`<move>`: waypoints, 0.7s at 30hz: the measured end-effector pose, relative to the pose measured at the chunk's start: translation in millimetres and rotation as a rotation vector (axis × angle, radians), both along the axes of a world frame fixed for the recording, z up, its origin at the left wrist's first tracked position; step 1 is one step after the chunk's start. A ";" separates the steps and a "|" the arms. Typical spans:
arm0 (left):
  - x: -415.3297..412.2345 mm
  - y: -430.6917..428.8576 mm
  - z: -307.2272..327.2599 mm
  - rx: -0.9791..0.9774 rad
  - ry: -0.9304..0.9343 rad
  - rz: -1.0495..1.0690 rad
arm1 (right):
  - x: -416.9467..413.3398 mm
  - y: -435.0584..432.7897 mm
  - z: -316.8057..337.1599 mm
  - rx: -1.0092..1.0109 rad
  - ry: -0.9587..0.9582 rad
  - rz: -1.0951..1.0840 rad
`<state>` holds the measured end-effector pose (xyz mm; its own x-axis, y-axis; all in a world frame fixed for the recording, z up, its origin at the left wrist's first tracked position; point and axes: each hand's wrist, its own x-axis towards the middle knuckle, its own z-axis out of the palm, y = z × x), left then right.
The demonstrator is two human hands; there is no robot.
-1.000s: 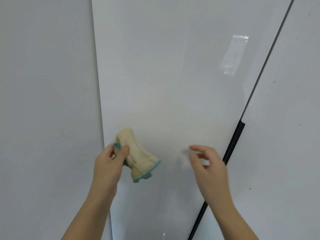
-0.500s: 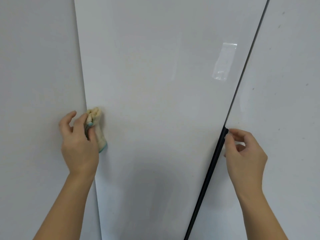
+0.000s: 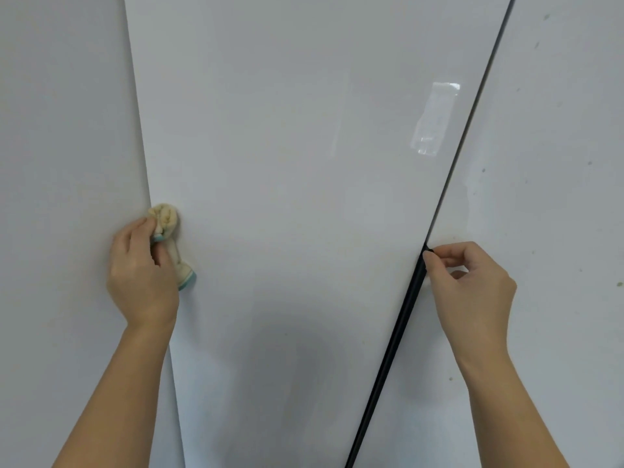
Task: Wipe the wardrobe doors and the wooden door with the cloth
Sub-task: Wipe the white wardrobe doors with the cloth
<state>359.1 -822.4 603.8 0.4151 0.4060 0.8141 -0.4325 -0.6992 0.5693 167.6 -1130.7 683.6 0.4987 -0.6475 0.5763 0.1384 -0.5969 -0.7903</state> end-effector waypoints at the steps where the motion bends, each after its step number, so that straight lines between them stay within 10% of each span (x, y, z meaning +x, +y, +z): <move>1: 1.1 0.1 -1.0 -0.008 0.007 -0.007 | 0.4 -0.5 0.4 -0.003 0.003 0.002; 21: -95.1 -147.1 -20.8 -0.036 -0.059 -0.286 | -2.0 -7.0 3.2 -0.087 0.017 0.076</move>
<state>264.1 -969.5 583.0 0.4692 0.3083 0.8275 -0.6425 -0.5237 0.5594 165.6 -1137.7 686.8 0.5548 -0.5551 0.6198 0.1727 -0.6519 -0.7384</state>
